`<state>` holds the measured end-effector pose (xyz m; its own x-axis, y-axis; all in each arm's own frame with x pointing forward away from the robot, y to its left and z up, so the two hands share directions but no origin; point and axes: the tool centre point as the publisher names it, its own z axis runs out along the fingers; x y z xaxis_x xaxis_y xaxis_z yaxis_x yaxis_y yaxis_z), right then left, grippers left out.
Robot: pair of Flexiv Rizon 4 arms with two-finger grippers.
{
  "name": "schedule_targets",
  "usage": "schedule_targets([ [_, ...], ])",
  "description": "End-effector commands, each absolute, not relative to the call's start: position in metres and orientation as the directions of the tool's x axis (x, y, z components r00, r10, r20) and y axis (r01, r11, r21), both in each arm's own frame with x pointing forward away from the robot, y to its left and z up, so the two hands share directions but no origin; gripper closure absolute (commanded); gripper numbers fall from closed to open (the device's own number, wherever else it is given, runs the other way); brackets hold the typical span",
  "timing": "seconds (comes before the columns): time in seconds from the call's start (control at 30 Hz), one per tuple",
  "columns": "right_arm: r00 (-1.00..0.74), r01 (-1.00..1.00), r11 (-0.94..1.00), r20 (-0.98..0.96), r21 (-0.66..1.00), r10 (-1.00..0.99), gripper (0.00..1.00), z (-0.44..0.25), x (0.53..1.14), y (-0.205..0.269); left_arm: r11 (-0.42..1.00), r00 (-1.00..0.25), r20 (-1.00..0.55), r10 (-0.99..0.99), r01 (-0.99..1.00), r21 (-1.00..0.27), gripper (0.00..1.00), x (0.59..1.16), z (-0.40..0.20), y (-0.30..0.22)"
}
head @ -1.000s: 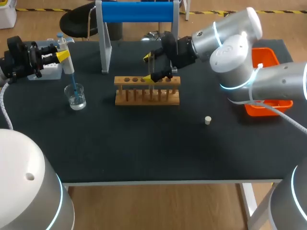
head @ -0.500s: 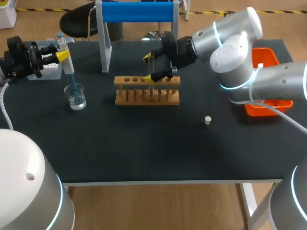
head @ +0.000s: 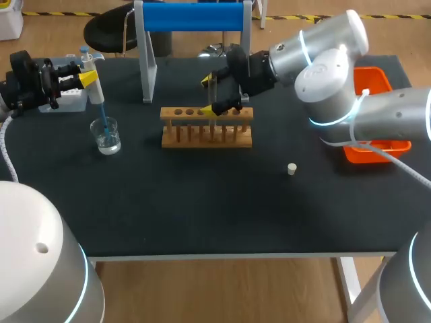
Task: Invert the test tube, pick up the pipette, mount the tip to pipette, aspirate from beaker and dispense into the tube, eject the tip, return the pipette, and cap with the stopper.
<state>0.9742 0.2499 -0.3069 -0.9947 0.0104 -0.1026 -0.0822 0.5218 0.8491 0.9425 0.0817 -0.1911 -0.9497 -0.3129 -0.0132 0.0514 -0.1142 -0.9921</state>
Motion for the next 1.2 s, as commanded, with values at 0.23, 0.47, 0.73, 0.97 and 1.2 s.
schedule_targets([
  [0.23, -0.995, -0.082, 0.524, -0.102, 0.848, 0.01, 0.0, -0.306, 0.974, 0.249, -0.088, -0.945, -0.049, -0.323, 0.081, -0.993, 1.0, 0.937, -0.17, 0.084],
  [0.47, -0.995, -0.082, 0.524, -0.102, 0.848, 0.01, 0.0, -0.306, 0.974, 0.249, -0.056, -0.946, -0.081, -0.315, 0.104, -0.993, 1.0, 0.934, -0.149, 0.08],
  [0.73, -0.995, -0.082, 0.524, -0.102, 0.848, 0.01, 0.0, -0.306, 0.974, 0.249, -0.017, -0.949, -0.118, -0.292, 0.129, -0.992, 1.0, 0.932, -0.117, 0.066],
  [0.97, -0.995, -0.082, 0.524, -0.102, 0.848, 0.01, 0.0, -0.306, 0.974, 0.249, -0.011, -0.955, -0.156, -0.251, 0.164, -0.986, 1.0, 0.924, -0.086, 0.045],
  [1.2, -0.995, -0.082, 0.524, -0.102, 0.848, 0.01, 0.0, -0.306, 0.974, 0.249, -0.028, -0.971, -0.152, -0.187, 0.16, -0.987, 1.0, 0.914, -0.068, 0.008],
])
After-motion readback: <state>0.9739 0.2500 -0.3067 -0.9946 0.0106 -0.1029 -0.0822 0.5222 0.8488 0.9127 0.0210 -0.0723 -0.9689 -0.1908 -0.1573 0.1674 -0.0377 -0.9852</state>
